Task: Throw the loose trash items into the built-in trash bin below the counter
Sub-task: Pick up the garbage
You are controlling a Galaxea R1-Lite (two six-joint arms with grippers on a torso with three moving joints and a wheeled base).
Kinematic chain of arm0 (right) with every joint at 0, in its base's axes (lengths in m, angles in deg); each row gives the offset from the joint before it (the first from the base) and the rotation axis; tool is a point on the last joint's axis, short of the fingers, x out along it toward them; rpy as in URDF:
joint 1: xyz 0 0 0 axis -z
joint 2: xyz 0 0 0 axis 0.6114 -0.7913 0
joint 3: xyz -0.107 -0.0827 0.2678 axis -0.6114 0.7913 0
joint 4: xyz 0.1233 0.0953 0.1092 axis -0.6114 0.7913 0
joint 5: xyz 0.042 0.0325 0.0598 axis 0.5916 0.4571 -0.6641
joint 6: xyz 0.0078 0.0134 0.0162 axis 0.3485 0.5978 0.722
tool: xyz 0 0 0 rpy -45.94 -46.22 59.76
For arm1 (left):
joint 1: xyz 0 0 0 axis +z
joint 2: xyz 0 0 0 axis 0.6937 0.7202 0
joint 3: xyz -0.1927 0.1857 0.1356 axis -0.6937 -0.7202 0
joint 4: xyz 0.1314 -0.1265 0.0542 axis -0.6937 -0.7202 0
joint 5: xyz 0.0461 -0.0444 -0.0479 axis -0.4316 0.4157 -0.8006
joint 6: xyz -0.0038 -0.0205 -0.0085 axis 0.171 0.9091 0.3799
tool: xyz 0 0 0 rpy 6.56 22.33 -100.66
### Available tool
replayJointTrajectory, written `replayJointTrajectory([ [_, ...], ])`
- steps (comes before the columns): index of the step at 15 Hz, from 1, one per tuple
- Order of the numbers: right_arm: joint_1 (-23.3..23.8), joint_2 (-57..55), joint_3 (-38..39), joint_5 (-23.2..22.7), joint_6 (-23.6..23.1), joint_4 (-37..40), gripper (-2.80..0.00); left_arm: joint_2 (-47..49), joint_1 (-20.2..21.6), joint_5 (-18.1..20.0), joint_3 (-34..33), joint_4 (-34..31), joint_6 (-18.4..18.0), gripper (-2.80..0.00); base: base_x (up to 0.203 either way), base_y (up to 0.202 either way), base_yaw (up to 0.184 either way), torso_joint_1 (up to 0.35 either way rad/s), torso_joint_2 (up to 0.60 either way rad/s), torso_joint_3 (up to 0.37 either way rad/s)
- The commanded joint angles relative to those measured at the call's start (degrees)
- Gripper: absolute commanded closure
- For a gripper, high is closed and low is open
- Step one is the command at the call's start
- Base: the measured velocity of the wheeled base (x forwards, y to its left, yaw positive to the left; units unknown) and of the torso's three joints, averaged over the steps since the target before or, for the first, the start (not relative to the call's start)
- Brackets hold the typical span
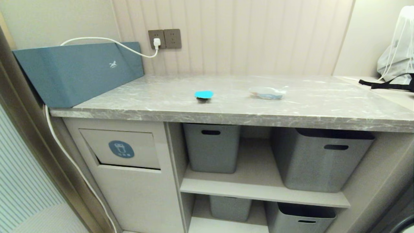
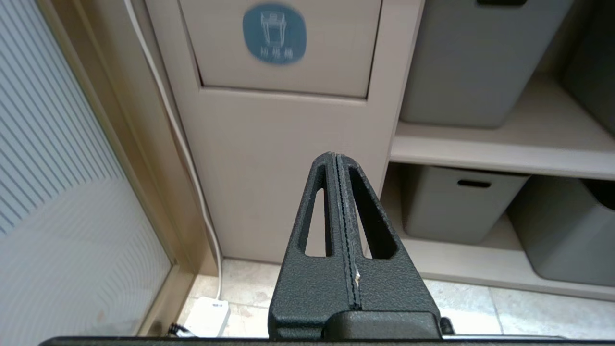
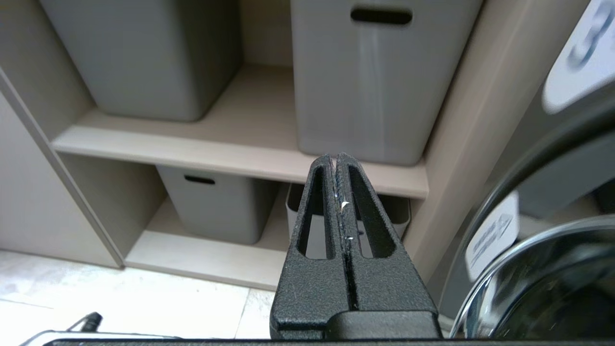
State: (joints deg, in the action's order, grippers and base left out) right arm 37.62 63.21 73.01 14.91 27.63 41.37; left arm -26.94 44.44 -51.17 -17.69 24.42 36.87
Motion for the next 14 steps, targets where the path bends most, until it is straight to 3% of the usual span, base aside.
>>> replayJointTrajectory([
  [1, 0.0, 0.0, 0.0, -0.1, -0.1, 0.0, 0.00, 0.0, 0.0, 0.0, 0.0, 0.0, 0.0, 0.00, 0.000, 0.000, 0.000, 0.182, -0.47, -0.289],
  [14, 0.0, 0.0, 0.0, 0.1, 0.2, 0.0, 0.00, -0.1, -0.1, 0.0, 0.1, -0.3, -0.2, 0.00, 0.000, 0.000, 0.000, 0.211, -0.49, -0.282],
])
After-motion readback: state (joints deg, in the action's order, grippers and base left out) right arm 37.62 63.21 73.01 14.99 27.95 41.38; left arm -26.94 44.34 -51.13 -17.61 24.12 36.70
